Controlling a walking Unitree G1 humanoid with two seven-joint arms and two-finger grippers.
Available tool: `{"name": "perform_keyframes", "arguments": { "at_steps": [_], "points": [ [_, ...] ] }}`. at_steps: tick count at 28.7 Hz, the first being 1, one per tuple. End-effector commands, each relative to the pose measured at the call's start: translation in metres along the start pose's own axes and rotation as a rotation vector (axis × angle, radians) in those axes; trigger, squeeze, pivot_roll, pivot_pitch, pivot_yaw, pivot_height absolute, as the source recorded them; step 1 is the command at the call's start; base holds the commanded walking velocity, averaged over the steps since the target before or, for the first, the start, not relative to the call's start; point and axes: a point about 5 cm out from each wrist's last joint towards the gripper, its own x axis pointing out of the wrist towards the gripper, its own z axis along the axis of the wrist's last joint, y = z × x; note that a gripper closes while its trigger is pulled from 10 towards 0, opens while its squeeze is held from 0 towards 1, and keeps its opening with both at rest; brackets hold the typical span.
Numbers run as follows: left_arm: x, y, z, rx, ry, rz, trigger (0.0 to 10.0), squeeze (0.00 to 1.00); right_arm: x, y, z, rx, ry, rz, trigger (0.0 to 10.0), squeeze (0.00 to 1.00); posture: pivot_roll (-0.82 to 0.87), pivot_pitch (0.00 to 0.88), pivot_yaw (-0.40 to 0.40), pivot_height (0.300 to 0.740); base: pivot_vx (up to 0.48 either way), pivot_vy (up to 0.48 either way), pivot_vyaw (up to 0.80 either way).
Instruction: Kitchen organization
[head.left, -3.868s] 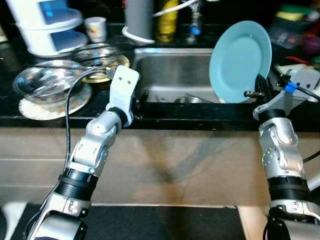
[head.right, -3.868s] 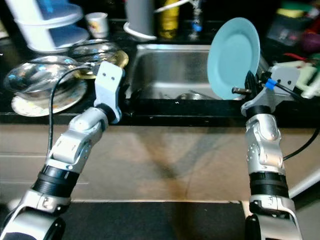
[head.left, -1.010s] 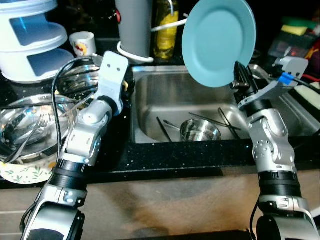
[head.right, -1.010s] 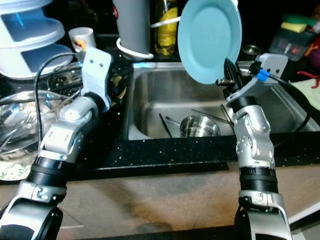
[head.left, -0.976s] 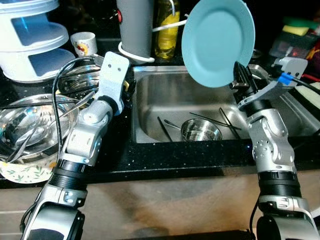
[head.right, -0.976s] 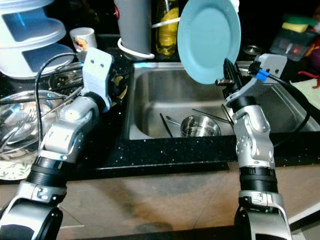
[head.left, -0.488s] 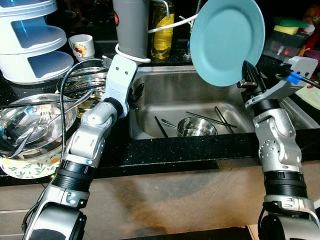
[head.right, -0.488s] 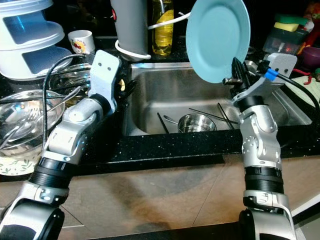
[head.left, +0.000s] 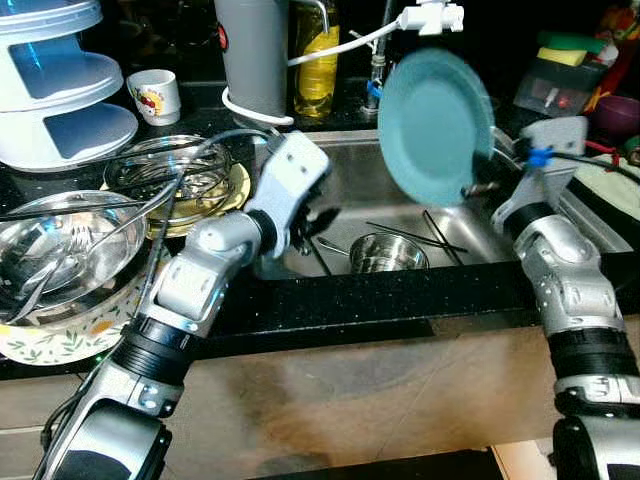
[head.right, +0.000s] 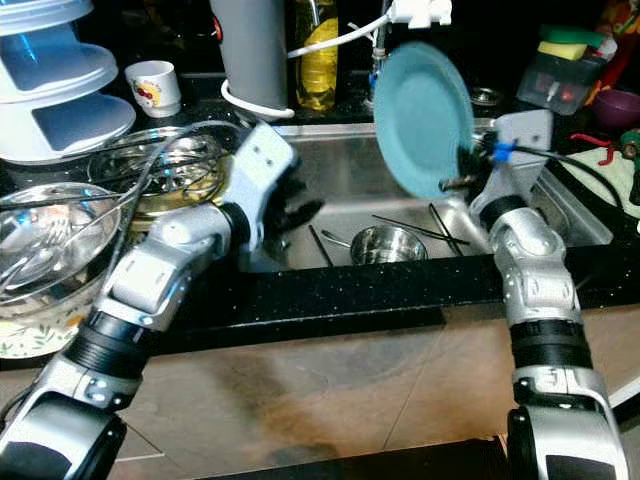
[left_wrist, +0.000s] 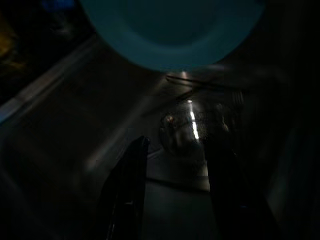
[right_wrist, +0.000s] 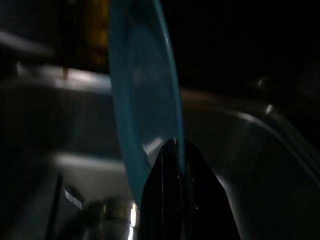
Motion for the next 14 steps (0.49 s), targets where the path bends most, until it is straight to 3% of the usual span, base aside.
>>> {"name": "perform_keyframes", "arguments": {
  "at_steps": [1,2,8,14],
  "points": [
    [0.000,0.000,-0.002,0.025,0.027,-0.011,10.0,0.00,0.001,-0.001,0.003,-0.021,0.005,0.007,10.0,0.00,-0.05,0.184,0.001,0.740,0.000,0.000,0.00],
    [0.001,0.000,-0.002,0.047,0.045,-0.018,10.0,0.00,0.004,-0.003,0.000,-0.074,0.046,0.031,10.0,0.00,-0.05,0.183,0.002,0.740,0.000,0.000,0.00],
    [-0.001,0.000,-0.008,0.148,0.135,-0.062,10.0,0.00,0.012,-0.003,-0.002,-0.109,0.082,0.105,10.0,0.00,-0.04,0.181,0.004,0.740,0.000,0.000,0.00],
    [-0.003,0.000,-0.012,0.149,0.179,-0.088,10.0,0.00,0.017,0.004,-0.010,-0.184,0.157,0.202,10.0,0.00,-0.04,0.181,-0.001,0.740,0.000,0.000,0.00]
  ]
}}
